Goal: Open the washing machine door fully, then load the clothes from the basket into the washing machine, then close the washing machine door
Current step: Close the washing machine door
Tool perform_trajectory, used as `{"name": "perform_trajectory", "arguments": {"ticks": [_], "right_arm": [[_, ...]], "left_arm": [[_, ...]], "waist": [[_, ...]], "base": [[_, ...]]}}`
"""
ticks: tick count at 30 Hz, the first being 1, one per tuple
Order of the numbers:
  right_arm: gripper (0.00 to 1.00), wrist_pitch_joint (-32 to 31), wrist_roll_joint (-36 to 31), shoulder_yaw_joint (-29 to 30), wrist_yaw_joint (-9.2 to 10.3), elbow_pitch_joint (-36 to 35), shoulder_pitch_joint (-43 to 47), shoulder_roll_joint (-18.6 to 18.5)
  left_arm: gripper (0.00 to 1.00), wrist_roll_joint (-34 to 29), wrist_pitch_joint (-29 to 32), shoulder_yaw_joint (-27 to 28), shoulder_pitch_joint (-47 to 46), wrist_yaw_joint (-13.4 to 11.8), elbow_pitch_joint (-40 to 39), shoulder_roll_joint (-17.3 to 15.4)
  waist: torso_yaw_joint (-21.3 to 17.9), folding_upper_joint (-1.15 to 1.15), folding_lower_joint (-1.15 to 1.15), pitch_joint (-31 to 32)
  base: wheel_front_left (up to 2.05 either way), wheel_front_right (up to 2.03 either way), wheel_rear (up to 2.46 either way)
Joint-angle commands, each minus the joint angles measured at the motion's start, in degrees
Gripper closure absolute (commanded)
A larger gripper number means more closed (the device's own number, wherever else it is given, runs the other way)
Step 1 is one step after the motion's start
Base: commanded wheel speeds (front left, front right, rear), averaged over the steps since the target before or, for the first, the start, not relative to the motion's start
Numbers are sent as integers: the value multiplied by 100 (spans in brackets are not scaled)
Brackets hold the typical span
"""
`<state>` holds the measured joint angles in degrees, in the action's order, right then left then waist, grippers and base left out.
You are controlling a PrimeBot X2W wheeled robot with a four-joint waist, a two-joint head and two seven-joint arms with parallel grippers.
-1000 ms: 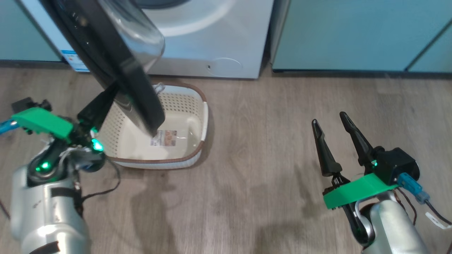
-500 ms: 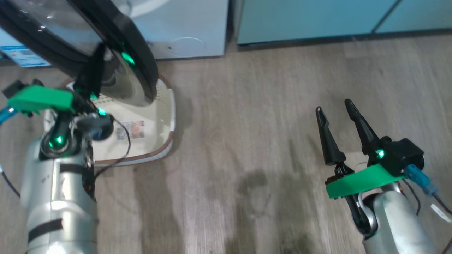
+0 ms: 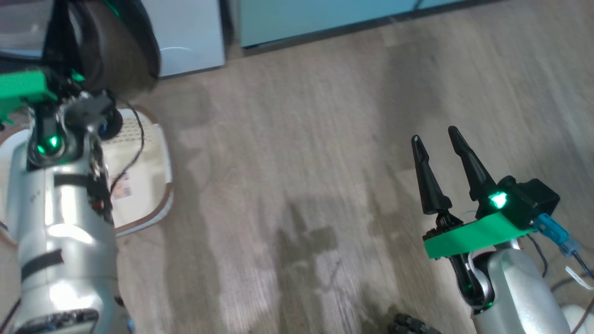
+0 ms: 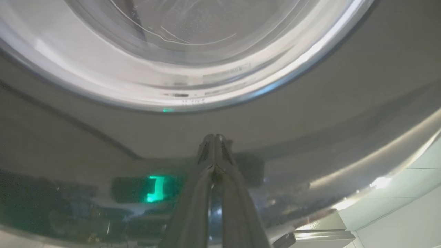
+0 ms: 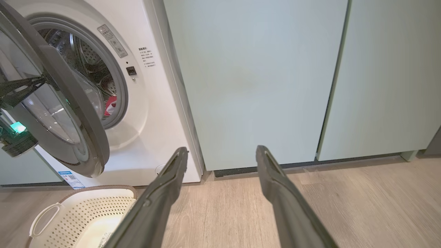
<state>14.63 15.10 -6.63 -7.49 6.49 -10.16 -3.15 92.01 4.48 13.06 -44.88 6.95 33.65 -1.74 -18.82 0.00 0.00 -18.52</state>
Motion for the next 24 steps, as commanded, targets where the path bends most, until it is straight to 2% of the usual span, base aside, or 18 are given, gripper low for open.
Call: {"name": "perform_trajectory", "arguments": {"ticks": [1,9,14,19,24], "right_arm": [[0,37,53,-142,0,-204,-179,27],[0,37,243,-234,0,-204,-177,27],[0,37,344,-272,0,-208,-190,27],[0,37,361,-201,0,-197,-179,27],[0,37,295,-59,0,-187,-154,27]], "left_arm": [[100,-60,-81,82,-337,53,-120,-140],[100,-271,-618,217,-1010,53,500,-350],[100,-400,-922,267,-1516,53,1193,-551],[100,-492,-927,171,-1704,53,1436,-610],[100,-494,-830,74,-1505,53,1437,-524]], "waist": [[-252,0,0,-118],[-796,0,0,-259],[-1071,0,0,-309],[-1091,0,0,-286],[-872,0,0,-125]], "base": [[0,0,0],[0,0,0],[0,0,0],[0,0,0],[0,0,0]]}}
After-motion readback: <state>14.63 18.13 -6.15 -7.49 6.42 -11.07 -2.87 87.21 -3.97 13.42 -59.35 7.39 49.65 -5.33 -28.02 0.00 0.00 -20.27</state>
